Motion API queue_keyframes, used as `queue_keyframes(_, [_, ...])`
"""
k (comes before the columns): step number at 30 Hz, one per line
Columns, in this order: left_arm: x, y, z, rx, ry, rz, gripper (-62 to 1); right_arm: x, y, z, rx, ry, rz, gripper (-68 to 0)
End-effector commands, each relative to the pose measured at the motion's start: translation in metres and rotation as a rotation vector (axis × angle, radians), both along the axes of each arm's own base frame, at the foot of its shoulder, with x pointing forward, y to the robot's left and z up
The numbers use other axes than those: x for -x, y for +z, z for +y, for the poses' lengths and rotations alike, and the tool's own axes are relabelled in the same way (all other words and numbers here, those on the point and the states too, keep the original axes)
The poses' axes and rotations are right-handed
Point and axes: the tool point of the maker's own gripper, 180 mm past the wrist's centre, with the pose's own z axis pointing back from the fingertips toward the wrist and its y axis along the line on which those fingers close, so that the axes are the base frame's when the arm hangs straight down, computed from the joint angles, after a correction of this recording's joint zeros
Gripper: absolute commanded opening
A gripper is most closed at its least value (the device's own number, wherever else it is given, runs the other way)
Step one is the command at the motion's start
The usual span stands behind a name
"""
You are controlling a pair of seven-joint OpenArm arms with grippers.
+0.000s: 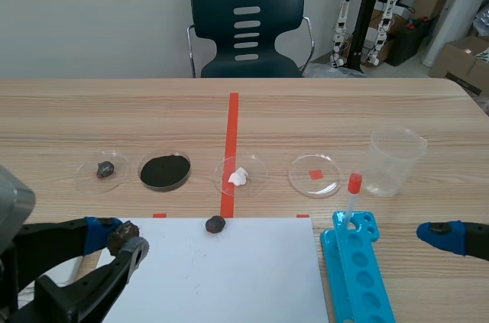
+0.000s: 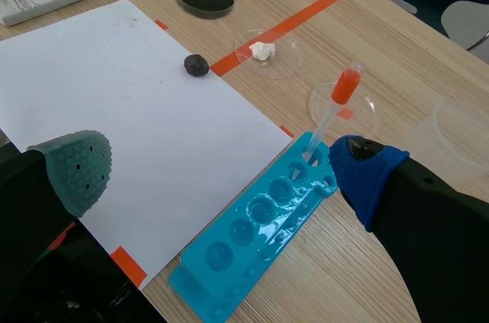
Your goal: Lower the mineral onto the iron filings and hold still
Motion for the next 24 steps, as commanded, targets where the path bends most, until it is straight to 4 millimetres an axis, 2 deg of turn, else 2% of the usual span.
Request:
queue_keyframes(1, [-0.0031, 0.0082, -0.0017, 0.024, 0.01, -0.026, -54.9, -0.0023, 0.006, 0.0002, -0.015, -0.004, -0.02, -8.4])
queue_keyframes(24, [-0.0042, 0.0127, -0.0027, 0.038, 0.008, -0.048, -54.9, -0.0023, 0.006, 0.0002, -0.015, -0.004, -0.02, -8.4])
